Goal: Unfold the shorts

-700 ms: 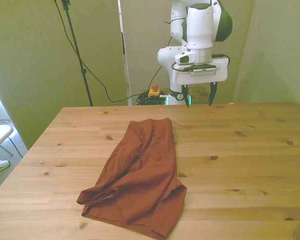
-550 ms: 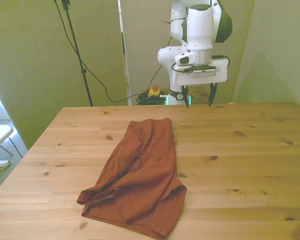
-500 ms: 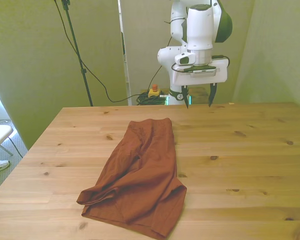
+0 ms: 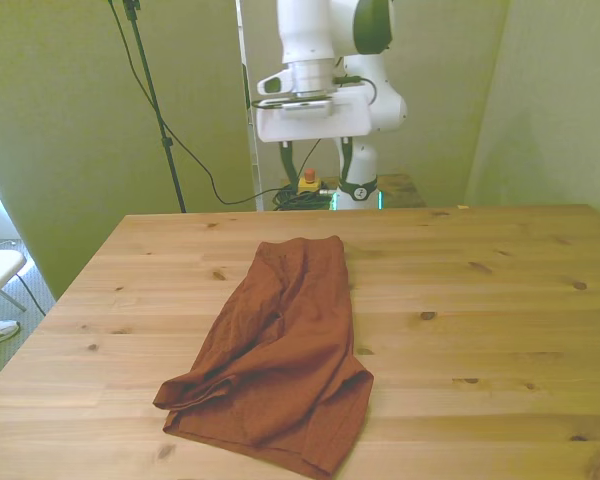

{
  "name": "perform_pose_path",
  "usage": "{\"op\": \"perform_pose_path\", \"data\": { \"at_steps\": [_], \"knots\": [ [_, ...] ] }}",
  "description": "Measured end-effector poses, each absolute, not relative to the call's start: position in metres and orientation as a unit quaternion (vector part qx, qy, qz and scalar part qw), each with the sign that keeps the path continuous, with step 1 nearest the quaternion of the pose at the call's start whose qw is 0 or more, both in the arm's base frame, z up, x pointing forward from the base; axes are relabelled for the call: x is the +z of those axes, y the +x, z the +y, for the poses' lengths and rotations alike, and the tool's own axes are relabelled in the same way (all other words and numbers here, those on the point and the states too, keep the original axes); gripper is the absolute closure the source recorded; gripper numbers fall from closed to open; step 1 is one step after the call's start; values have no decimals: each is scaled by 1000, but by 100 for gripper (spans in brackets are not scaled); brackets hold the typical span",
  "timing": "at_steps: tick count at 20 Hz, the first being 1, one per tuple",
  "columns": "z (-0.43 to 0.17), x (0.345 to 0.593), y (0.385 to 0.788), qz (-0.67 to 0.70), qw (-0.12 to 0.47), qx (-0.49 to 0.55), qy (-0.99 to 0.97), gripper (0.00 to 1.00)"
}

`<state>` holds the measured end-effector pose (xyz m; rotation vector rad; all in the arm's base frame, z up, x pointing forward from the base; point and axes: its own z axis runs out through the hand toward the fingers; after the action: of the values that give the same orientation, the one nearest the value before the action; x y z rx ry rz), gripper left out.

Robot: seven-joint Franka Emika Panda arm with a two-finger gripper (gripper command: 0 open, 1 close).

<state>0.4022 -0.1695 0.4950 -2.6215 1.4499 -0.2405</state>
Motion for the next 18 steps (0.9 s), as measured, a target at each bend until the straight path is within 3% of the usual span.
{"op": "perform_pose_path", "data": {
  "at_steps": [4,9,14,18],
  "knots": [
    [-252,494,395,513,86,-71,-851,0],
    [-339,469,389,533,146,-33,-833,0],
    [-386,434,403,527,213,35,-822,0],
    [-387,426,404,527,216,50,-820,0]
  ]
}}
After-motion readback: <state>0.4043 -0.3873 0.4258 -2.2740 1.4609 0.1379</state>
